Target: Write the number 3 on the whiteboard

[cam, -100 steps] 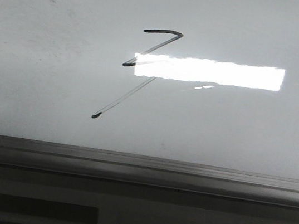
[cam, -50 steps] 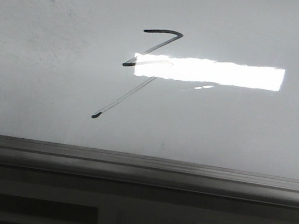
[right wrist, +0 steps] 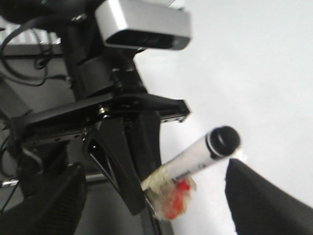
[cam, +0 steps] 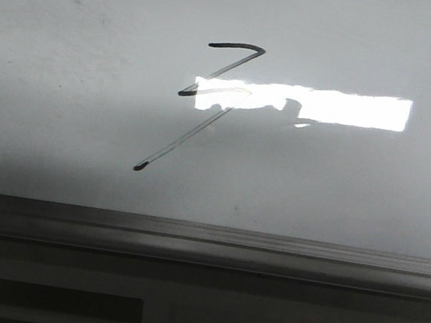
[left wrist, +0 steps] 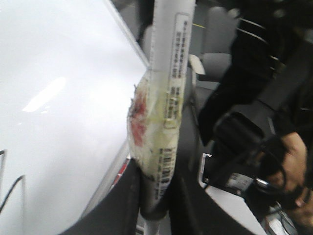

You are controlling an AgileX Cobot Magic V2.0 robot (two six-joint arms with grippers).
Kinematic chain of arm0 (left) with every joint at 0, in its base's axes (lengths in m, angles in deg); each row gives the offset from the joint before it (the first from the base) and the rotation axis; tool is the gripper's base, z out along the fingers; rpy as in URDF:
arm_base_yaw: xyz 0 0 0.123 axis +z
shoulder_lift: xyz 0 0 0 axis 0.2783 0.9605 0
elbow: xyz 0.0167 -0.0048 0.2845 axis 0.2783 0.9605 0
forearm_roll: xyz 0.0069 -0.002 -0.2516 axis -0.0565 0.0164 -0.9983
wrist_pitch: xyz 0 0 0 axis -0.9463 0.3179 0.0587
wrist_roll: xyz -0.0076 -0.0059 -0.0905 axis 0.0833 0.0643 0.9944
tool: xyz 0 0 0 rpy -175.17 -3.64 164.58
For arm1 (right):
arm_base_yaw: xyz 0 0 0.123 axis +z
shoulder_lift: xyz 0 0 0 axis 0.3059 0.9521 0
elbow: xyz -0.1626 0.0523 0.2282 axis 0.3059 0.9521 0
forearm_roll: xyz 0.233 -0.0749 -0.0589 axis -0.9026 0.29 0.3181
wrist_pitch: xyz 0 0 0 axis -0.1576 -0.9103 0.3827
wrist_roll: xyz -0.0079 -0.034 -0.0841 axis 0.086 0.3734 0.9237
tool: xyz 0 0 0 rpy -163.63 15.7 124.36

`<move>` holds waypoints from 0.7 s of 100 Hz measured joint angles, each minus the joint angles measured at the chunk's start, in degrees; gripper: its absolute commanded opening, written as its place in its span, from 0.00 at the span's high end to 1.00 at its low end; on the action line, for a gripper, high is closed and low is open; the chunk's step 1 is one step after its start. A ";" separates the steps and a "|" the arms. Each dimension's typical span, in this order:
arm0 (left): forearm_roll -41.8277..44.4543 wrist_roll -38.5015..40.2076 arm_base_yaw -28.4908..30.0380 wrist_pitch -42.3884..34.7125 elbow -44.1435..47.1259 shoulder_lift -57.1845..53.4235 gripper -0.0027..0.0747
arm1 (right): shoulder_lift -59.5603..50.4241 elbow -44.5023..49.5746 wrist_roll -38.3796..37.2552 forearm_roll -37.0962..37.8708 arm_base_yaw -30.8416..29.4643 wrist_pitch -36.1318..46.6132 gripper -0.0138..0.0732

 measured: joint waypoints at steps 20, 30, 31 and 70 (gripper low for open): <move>2.40 10.72 0.00 -19.03 10.94 -3.32 0.99 | -6.44 2.20 -1.52 0.10 -8.35 -0.92 0.86; 2.40 13.67 0.00 -26.80 16.06 -3.06 0.99 | -8.88 5.29 -1.75 0.10 -9.95 -1.19 0.90; 2.40 13.85 0.00 -27.21 16.33 -3.05 0.99 | -8.97 5.54 -1.72 0.10 -9.99 -1.19 0.90; 1.49 15.04 0.00 -35.83 18.86 4.79 0.99 | -9.70 16.99 -3.99 0.10 -10.31 5.45 0.90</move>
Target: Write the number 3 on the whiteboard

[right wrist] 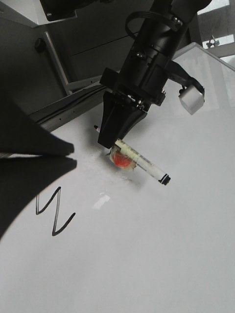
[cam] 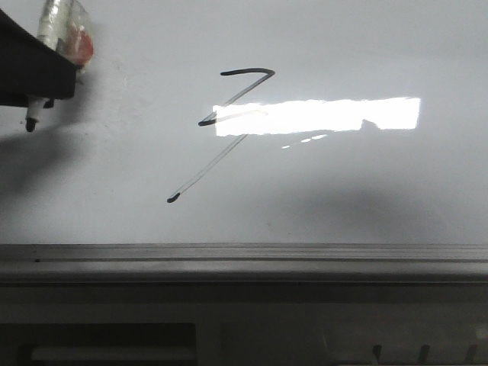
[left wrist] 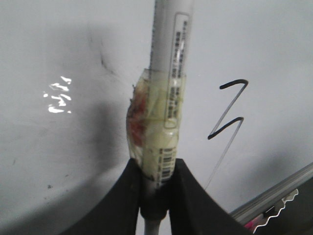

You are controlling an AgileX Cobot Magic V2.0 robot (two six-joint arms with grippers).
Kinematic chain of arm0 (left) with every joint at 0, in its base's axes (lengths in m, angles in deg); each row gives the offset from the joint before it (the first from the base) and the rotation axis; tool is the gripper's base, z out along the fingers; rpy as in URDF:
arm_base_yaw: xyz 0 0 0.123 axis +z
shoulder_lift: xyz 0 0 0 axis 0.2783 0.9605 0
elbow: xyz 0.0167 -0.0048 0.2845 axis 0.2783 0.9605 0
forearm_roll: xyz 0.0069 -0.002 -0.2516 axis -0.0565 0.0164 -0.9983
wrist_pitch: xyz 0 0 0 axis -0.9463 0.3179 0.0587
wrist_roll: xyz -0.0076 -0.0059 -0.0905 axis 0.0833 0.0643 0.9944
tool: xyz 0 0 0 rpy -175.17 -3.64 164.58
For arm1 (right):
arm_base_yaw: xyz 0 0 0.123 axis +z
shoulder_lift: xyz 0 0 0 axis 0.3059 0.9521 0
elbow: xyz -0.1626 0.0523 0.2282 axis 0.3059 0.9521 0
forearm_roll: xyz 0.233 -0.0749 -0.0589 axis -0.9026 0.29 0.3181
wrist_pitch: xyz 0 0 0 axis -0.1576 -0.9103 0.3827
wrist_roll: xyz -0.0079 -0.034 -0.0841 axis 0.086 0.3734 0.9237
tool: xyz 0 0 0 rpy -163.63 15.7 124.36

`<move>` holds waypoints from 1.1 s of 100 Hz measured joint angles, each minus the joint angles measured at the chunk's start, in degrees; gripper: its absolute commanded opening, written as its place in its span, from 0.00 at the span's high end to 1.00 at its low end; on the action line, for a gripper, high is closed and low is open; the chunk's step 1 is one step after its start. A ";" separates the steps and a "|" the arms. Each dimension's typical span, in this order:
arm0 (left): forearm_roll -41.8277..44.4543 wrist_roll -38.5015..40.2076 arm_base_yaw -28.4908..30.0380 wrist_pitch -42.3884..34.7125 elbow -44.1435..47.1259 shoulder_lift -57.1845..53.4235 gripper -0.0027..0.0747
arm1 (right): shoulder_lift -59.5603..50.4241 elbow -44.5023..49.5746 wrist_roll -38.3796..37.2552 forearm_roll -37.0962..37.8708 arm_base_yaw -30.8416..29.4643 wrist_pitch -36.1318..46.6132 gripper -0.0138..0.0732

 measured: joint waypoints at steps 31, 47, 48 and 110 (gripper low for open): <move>-0.22 0.00 0.00 -4.49 0.00 3.83 0.99 | 0.37 0.94 -0.25 0.00 0.00 1.17 0.90; -0.34 0.00 -0.03 -7.48 0.00 3.94 0.99 | 0.37 0.94 -0.25 0.00 0.00 1.29 0.90; -0.34 0.00 -0.03 -7.48 0.00 3.95 0.99 | 0.37 0.94 -0.25 0.00 0.00 1.29 0.90; -0.44 0.00 -0.40 -7.53 -0.21 5.96 0.51 | 0.37 0.94 -0.37 0.00 0.00 1.29 0.90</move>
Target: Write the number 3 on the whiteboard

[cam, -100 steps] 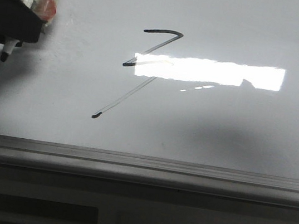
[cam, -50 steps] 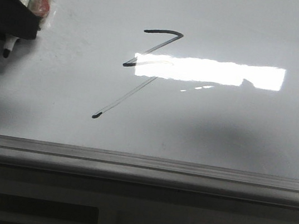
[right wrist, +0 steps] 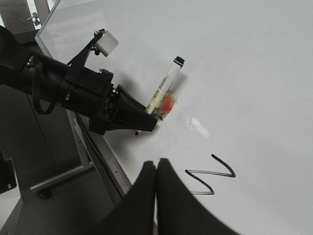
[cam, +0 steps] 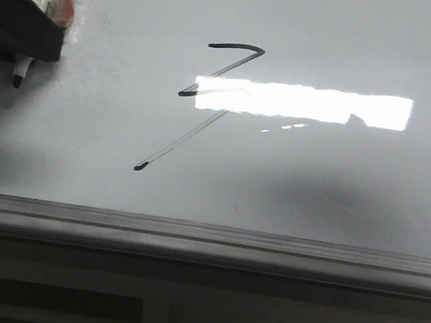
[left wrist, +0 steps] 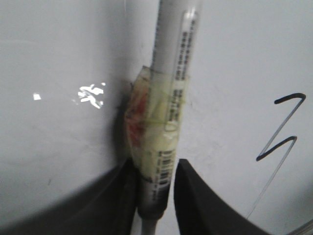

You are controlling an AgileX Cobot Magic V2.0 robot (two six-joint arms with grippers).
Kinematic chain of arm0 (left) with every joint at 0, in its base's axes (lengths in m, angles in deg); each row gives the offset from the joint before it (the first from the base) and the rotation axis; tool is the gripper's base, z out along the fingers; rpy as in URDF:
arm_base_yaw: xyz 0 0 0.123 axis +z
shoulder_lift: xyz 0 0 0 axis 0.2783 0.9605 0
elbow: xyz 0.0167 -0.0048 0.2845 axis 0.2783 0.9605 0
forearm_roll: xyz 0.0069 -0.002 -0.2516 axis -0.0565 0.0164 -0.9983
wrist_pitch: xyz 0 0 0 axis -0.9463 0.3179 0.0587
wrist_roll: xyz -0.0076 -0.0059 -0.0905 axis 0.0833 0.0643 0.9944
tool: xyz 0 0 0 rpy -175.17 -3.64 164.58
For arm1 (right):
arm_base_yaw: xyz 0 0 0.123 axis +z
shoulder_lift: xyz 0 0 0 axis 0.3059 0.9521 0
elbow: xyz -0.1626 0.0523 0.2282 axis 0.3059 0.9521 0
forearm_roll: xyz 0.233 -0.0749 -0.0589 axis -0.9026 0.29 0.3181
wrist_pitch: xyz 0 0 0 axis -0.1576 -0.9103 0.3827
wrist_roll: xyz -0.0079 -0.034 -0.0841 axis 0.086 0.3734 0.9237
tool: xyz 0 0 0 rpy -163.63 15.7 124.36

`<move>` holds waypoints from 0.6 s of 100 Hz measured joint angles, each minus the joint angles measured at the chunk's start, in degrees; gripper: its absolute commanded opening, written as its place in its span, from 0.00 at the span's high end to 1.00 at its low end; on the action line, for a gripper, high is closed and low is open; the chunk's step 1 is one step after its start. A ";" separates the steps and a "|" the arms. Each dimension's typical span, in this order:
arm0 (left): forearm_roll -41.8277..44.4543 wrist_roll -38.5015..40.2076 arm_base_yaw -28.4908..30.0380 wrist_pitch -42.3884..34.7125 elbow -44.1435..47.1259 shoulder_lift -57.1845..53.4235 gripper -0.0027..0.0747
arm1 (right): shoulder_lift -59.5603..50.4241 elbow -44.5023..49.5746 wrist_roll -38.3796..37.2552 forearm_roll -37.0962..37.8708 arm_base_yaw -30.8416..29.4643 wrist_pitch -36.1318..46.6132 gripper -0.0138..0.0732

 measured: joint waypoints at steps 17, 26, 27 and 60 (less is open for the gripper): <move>0.00 0.00 -0.22 1.32 -0.50 0.00 0.39 | 0.00 0.00 0.00 -0.10 0.00 0.00 0.90; 0.00 0.00 -0.32 1.18 -0.50 0.00 0.39 | 0.00 0.00 0.00 -0.10 0.00 0.00 0.90; 0.00 0.00 -0.32 1.18 -0.50 0.00 0.39 | 0.00 0.00 0.00 -0.10 0.00 0.00 0.90; 1.36 0.00 -0.07 -3.50 0.27 -11.36 0.40 | -2.45 2.46 0.00 2.11 -0.13 1.31 0.90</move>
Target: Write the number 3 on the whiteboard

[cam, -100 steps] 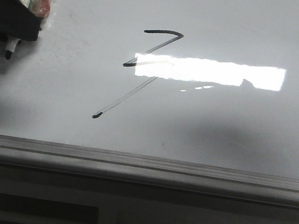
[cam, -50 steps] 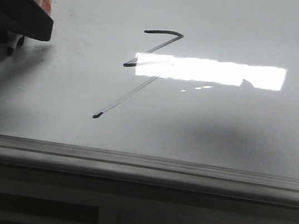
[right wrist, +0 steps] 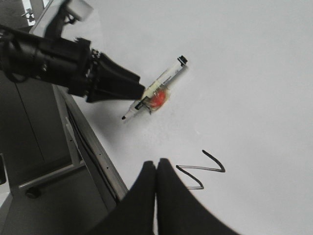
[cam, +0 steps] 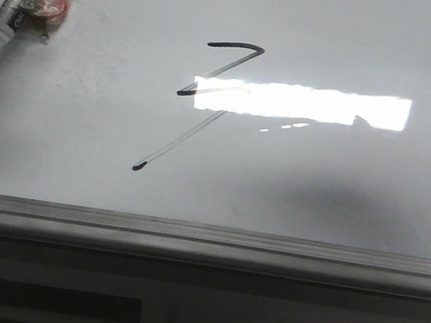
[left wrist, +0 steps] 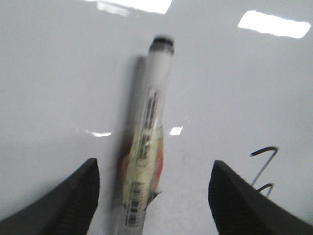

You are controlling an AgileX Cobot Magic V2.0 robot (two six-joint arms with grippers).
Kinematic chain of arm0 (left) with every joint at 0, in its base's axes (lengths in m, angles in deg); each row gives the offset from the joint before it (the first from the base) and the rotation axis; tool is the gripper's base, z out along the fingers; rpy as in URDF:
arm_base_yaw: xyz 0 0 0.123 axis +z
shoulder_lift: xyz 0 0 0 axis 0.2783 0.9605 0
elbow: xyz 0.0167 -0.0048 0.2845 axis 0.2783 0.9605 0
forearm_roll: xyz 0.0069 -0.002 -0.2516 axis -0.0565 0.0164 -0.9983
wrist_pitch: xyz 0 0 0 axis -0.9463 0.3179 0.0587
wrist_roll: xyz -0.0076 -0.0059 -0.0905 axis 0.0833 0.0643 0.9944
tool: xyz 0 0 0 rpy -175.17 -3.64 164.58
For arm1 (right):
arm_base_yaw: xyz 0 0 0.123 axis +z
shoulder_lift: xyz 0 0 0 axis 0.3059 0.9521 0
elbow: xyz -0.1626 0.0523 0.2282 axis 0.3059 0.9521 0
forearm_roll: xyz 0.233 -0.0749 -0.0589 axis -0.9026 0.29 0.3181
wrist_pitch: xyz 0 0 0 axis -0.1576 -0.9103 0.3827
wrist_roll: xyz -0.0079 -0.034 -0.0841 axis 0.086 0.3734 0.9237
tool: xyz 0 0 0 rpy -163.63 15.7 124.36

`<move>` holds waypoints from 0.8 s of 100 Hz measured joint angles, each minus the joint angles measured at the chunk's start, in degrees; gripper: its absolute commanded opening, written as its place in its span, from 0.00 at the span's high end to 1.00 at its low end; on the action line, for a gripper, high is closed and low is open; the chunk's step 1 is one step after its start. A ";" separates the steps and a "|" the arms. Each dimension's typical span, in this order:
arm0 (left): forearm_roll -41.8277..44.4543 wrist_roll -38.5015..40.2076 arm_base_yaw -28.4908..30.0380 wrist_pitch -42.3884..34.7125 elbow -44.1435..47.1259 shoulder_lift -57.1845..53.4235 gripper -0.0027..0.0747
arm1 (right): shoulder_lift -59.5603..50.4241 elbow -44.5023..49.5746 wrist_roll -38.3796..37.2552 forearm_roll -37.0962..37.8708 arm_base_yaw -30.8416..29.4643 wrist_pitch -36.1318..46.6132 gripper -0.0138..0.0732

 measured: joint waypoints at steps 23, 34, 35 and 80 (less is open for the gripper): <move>5.49 0.00 0.35 -0.26 0.00 -11.89 0.70 | -3.68 7.58 0.00 0.31 -0.60 7.64 0.90; 9.60 0.00 0.44 1.03 0.92 -19.08 1.00 | -6.70 13.85 0.00 0.29 -0.60 14.06 0.90; 9.90 0.00 0.44 1.32 0.94 -20.11 0.99 | -7.26 14.88 0.00 0.29 -0.60 15.21 0.90; 17.09 0.00 0.44 7.51 11.28 -38.61 0.99 | -22.37 41.11 0.00 -0.33 -0.60 47.11 0.90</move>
